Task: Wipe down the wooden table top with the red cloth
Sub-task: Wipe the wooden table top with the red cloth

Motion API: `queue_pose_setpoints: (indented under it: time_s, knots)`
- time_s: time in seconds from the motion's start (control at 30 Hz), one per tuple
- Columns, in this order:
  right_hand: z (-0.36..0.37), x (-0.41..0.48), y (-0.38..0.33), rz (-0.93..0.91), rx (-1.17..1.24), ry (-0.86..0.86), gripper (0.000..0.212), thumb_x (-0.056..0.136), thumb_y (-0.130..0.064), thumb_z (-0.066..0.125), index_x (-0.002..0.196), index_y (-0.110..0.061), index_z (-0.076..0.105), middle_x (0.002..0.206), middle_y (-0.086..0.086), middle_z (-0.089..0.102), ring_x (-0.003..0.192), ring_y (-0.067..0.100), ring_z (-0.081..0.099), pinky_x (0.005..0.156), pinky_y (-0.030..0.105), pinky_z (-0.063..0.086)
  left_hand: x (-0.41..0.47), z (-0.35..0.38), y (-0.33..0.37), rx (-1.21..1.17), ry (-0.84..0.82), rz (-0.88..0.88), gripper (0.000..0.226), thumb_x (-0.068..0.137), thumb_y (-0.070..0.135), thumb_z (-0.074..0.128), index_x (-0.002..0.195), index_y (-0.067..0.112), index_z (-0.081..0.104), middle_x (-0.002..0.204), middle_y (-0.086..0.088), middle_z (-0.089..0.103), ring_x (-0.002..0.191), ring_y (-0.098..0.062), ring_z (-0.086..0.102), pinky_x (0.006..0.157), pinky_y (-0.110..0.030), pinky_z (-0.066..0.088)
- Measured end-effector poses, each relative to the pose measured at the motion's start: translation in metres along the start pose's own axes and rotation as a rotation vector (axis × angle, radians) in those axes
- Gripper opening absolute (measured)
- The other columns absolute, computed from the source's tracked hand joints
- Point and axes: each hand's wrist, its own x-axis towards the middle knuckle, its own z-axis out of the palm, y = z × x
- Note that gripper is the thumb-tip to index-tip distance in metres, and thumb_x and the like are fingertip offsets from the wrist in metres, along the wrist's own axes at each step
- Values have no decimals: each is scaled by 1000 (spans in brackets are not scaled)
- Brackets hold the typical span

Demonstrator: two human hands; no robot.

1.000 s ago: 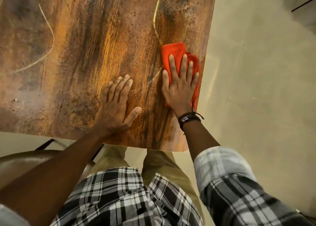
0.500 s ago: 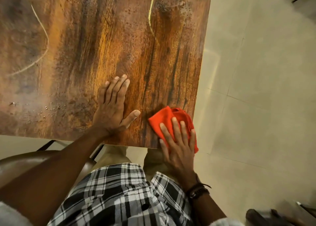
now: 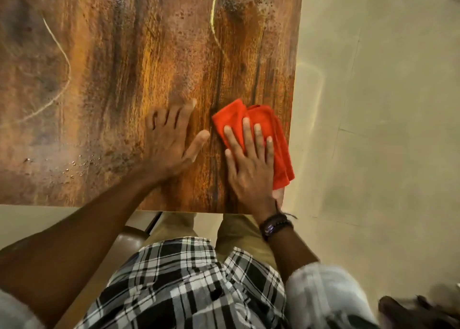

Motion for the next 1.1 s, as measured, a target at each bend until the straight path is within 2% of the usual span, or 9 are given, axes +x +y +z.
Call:
queue_pose_setpoints:
  time_s: [0.07, 0.17, 0.27, 0.47, 0.57, 0.67, 0.83, 0.93, 1.1]
  knots:
    - [0, -33, -3, -41, 0, -37, 53, 107, -45, 25, 158, -30, 25, 167, 4, 13, 155, 25, 8, 122, 55, 16, 44, -5, -5, 19, 73, -48, 67, 100, 57, 30, 149, 11, 34, 137, -18, 48, 122, -35, 42, 107, -51, 26]
    - [-5, -49, 12, -5, -20, -23, 54, 106, -47, 27, 157, -30, 28, 167, 3, 17, 154, 23, 15, 120, 55, 23, 113, -12, -22, 40, 104, -105, 66, 103, 52, 32, 153, 9, 29, 151, -18, 38, 138, -36, 34, 114, -53, 22]
    - [-13, -18, 28, 106, 4, -9, 56, 105, -50, 25, 157, -31, 26, 167, 4, 14, 155, 20, 13, 123, 54, 13, 150, -8, -35, 53, 63, -109, 70, 103, 54, 29, 156, 9, 21, 161, -14, 25, 150, -34, 18, 123, -53, 11]
    - [-21, 101, 57, 222, 89, 20, 64, 100, -61, 24, 158, -37, 17, 169, 3, 4, 156, 21, 0, 125, 51, 7, 157, 0, -38, 119, 8, -65, 69, 103, 53, 21, 159, 14, 16, 167, -7, 15, 155, -25, 7, 124, -52, 3]
    - [-28, 173, 71, 206, 110, 58, 68, 97, -68, 27, 158, -39, 16, 169, 4, 5, 156, 24, 4, 124, 52, 13, 158, 0, -35, 138, 2, -68, 68, 103, 52, 22, 159, 14, 17, 168, -5, 13, 155, -23, 6, 124, -52, 1]
    - [-34, 249, 84, 195, 108, 131, 70, 96, -66, 31, 157, -34, 26, 167, 11, 14, 154, 31, 14, 121, 48, 20, 158, 2, -36, 146, 28, -67, 67, 103, 50, 25, 159, 13, 20, 167, -5, 15, 155, -23, 7, 124, -51, 0]
    - [-47, 354, 96, 229, 123, 109, 65, 100, -58, 36, 157, -32, 25, 167, 14, 13, 154, 32, 10, 126, 44, 12, 159, 6, -39, 155, 63, -59, 65, 103, 48, 31, 158, 14, 23, 167, -5, 18, 155, -23, 9, 124, -50, 1]
    - [-47, 357, 95, 239, 97, 116, 62, 101, -56, 33, 158, -33, 24, 167, 11, 14, 154, 32, 12, 125, 46, 15, 159, 6, -40, 155, 78, -54, 63, 103, 46, 32, 157, 14, 26, 166, -5, 20, 155, -23, 11, 124, -50, 2]
    - [-36, 278, 63, 138, 52, 155, 63, 98, -57, 23, 156, -32, 30, 165, 10, 20, 153, 31, 20, 122, 50, 18, 158, 7, -40, 139, 73, -51, 62, 104, 45, 30, 157, 13, 27, 166, -5, 20, 155, -24, 12, 124, -52, 4]
